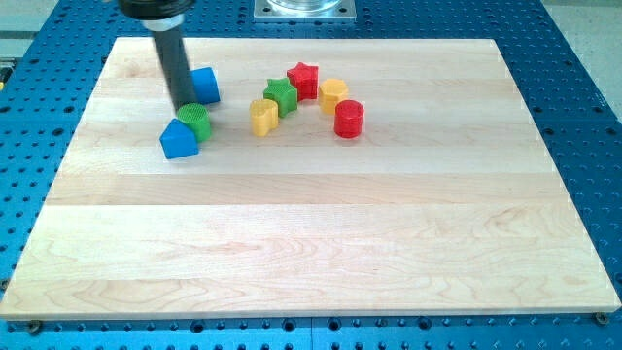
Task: Move the circle and triangle to the left of the heart
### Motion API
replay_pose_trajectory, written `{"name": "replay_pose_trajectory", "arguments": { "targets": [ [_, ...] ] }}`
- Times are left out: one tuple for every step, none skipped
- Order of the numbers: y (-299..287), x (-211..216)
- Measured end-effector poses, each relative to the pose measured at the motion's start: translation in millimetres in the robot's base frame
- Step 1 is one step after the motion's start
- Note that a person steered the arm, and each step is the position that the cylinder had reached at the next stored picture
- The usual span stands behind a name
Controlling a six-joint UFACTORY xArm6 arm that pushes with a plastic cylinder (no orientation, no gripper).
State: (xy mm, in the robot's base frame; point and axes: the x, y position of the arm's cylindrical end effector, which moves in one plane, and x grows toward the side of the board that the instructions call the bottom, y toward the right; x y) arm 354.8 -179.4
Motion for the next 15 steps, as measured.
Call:
{"name": "replay_pose_trajectory", "arguments": {
  "targets": [
    [-2, 74],
    [38, 93],
    [45, 94],
    [54, 144],
    [91, 123],
    [97, 100],
    [57, 86],
    [55, 87],
    [23, 98],
    [18, 91],
    [61, 66],
    [72, 83],
    [57, 109],
    [-22, 84],
    [-50, 39]
  ]
}}
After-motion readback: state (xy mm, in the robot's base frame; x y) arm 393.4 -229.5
